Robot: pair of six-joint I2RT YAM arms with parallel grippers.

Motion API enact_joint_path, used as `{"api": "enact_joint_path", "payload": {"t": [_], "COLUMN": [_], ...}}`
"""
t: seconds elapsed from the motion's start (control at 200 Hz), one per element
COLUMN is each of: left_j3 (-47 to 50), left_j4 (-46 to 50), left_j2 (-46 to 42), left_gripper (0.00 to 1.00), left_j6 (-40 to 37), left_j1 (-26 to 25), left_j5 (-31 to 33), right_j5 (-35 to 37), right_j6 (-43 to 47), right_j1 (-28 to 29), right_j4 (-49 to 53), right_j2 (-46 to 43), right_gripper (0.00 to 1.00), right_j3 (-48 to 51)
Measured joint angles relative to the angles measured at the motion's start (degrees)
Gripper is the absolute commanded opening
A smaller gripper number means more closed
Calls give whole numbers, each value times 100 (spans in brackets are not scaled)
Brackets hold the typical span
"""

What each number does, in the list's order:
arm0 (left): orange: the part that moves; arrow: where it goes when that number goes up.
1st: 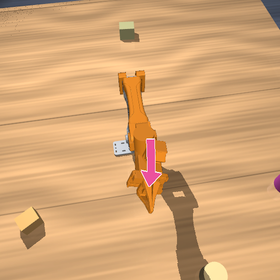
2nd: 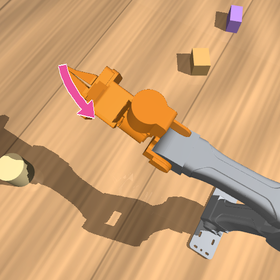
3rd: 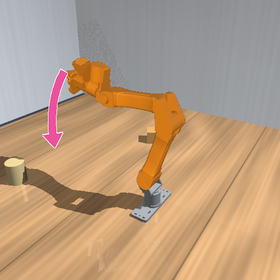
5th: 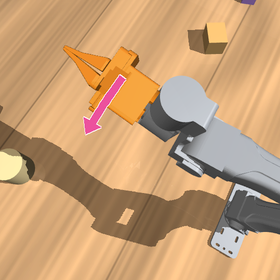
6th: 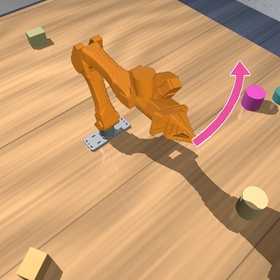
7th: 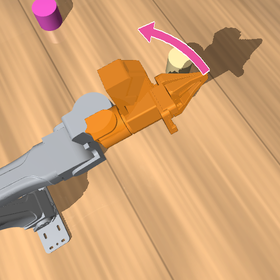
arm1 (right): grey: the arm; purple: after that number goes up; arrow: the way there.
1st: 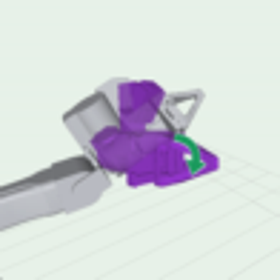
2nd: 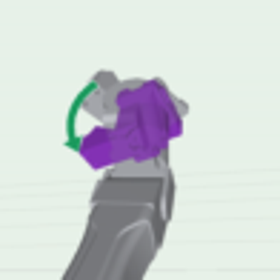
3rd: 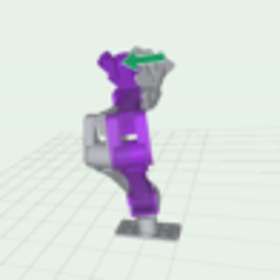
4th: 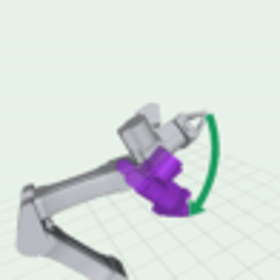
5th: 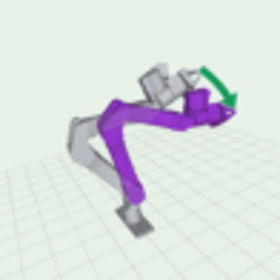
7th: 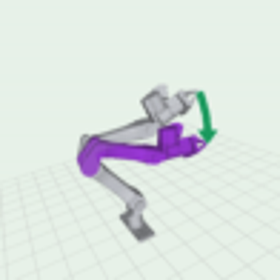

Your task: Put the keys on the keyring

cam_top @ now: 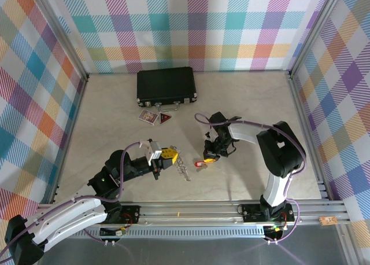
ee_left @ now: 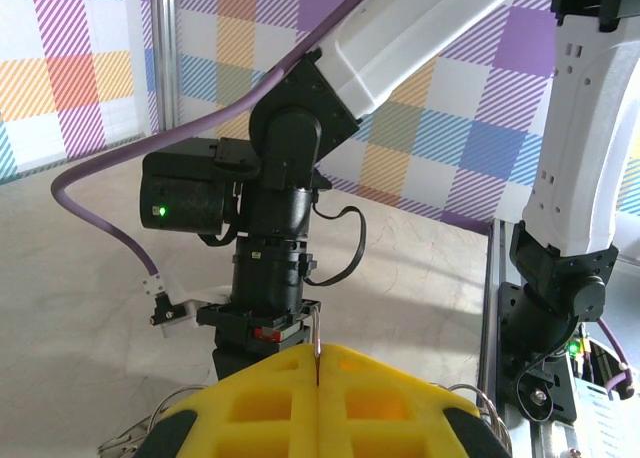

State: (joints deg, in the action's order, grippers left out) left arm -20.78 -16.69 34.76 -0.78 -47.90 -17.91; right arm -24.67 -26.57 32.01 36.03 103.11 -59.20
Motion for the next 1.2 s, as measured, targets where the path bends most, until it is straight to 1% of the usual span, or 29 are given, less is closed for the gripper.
{"api": "enact_joint_path", "payload": {"t": [0.13,0.23,0.445,0.59,0.685,0.835,0.995,1.07,1.2], "left_j3": [2,11,83,83,83,83,83,83,83], "left_j4": [0,-2,-85,-160,-96,-94,-92,-92,-96], "left_j2": [-4,-26,-48,-59,-146,-264,-188,-162,-166], "left_gripper": [0,0,0,0,0,0,0,0,0], "left_j6": [15,33,122,122,116,114,96,96,96], "left_j1": [0,0,4,4,9,9,11,11,20], "left_j5": [0,0,0,-17,-9,2,2,0,2], "right_j5": [273,765,2616,3685,4197,4564,4730,4774,4819], "right_j6": [0,-94,-621,-1001,-1176,-1266,-1314,-1314,-1311], "right_j1": [177,505,1626,1998,2151,2208,2240,2245,2245], "right_j4": [-352,-824,-1917,-2747,-3279,-4242,-4555,-4542,-4332], "right_j2": [-393,-850,-1912,-2240,-2293,-2297,-2297,-2310,-2522], "right_gripper": [0,0,0,0,1,2,8,14,31], "right_j3": [293,730,1755,2448,2787,3198,3289,3289,3289]}}
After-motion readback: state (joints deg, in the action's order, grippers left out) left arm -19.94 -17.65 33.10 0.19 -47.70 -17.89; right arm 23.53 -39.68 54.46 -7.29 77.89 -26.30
